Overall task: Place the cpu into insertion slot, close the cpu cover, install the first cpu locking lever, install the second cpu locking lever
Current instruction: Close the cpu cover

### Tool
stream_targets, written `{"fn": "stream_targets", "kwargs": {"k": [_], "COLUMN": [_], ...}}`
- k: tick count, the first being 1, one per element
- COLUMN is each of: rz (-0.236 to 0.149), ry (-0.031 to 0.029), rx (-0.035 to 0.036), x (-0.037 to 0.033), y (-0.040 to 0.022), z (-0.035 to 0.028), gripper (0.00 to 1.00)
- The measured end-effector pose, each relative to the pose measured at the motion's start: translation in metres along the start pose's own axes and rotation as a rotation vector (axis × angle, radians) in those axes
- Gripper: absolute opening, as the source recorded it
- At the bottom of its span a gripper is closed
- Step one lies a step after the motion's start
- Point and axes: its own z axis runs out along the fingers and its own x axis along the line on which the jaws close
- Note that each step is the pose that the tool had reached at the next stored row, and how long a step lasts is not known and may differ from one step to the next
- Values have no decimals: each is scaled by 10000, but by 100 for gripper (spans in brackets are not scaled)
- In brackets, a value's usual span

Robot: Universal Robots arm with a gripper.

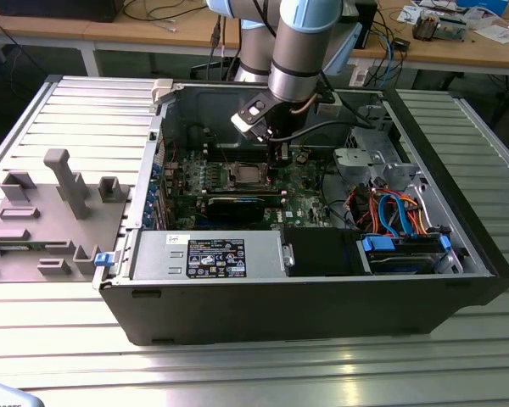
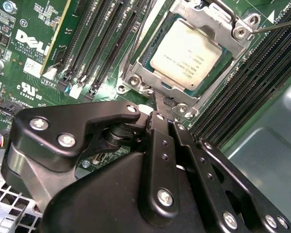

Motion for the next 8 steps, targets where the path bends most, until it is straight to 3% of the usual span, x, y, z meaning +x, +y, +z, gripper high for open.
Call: {"fn": "stream_targets", "kwargs": {"k": [8], "rz": [0], "ry": [0], "rx": [1], "x": [0], "y": [1], "z": [13], "gripper": [11]}}
